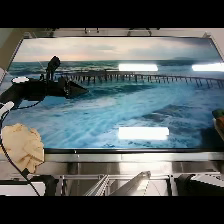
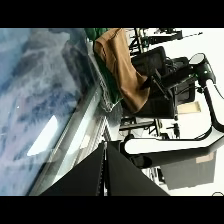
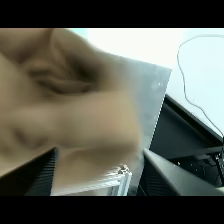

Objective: Fold the shirts.

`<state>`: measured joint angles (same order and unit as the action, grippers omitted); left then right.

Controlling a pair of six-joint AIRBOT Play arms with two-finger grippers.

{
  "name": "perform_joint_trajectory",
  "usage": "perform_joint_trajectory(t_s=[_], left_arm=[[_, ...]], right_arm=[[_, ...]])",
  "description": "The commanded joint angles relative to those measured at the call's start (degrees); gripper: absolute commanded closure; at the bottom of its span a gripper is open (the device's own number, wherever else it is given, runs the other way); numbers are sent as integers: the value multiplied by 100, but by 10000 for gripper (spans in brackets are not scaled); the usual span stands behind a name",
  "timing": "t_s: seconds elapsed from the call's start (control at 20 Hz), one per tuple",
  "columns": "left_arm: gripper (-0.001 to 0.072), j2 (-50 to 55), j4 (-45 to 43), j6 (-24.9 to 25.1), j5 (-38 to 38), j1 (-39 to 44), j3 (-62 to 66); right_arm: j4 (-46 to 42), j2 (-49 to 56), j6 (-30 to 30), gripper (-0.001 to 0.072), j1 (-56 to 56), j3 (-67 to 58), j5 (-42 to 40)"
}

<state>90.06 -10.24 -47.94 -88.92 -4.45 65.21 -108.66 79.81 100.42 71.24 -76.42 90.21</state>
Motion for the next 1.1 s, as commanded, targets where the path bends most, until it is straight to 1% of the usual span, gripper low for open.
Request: perform_joint_trajectory(t_s=[0.0,0.1,0.15,0.2,0.25,0.3,0.45,0.55,0.6,0.65,0.75,0.8,0.9,0.95,1.05], left_arm=[[694,4,-4,-11,92,2,0],[694,4,-2,-9,85,2,2],[695,4,-2,-9,85,2,7],[694,4,0,-9,85,2,20],[695,4,-11,-9,70,2,85],[695,4,-7,-11,-24,2,232],[696,-24,-15,-79,-404,2,940],[696,-122,-79,-164,-330,0,1425],[696,-188,-76,-168,-223,2,1589],[696,-269,-79,-229,-136,2,1711],[696,-435,-98,-350,-116,35,1738],[696,-590,-173,-424,-160,79,1589],[696,-1047,-361,-463,-127,205,918],[696,-1300,-439,-463,-74,319,472],[696,-1766,-531,-461,127,577,-470]], right_arm=[[-42,31,-17,113,17,35,7],[31,31,9,119,-7,31,216],[219,31,50,246,-46,15,282],[535,28,44,543,-120,-13,310],[986,22,15,670,-229,-68,304],[1491,17,-22,685,-376,-160,302],[3292,-20,-260,685,-1010,-684,195],[4800,-127,-494,685,-1569,-743,125],[5403,-173,-654,686,-1950,-739,94],[5816,-238,-776,686,-2361,-710,-7],[6391,-490,-1099,687,-3287,-439,-345],[6531,-688,-1266,687,-3814,-149,-518],[6542,-1185,-1521,687,-4933,699,-903],[6542,-1458,-1633,686,-5545,1231,-1215],[6540,-1950,-1650,686,-6655,2271,-1956]])
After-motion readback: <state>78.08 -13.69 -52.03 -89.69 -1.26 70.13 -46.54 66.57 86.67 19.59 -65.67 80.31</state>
